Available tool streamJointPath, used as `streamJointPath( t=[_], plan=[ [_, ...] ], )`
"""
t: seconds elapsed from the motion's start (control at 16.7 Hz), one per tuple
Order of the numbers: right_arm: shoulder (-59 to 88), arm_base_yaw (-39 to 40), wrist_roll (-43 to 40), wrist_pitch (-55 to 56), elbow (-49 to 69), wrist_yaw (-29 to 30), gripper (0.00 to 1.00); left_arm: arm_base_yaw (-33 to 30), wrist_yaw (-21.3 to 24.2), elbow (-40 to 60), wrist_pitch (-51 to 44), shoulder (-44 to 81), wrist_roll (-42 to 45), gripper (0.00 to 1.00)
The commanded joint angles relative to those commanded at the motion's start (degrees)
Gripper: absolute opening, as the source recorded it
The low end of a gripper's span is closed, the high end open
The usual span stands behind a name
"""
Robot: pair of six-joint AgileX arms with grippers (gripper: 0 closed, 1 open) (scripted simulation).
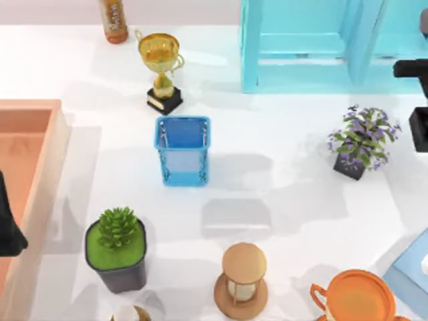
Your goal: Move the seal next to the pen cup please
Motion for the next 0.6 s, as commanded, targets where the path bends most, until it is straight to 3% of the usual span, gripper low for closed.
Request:
streamJointPath(
  t=[0.6],
  plan=[
    [25.8, 24.8, 24.9, -0.3, 30.9, 3.4, 0.0, 0.0, 0.0, 0.0, 0.0, 0.0, 0.0, 1.0]
  ],
)
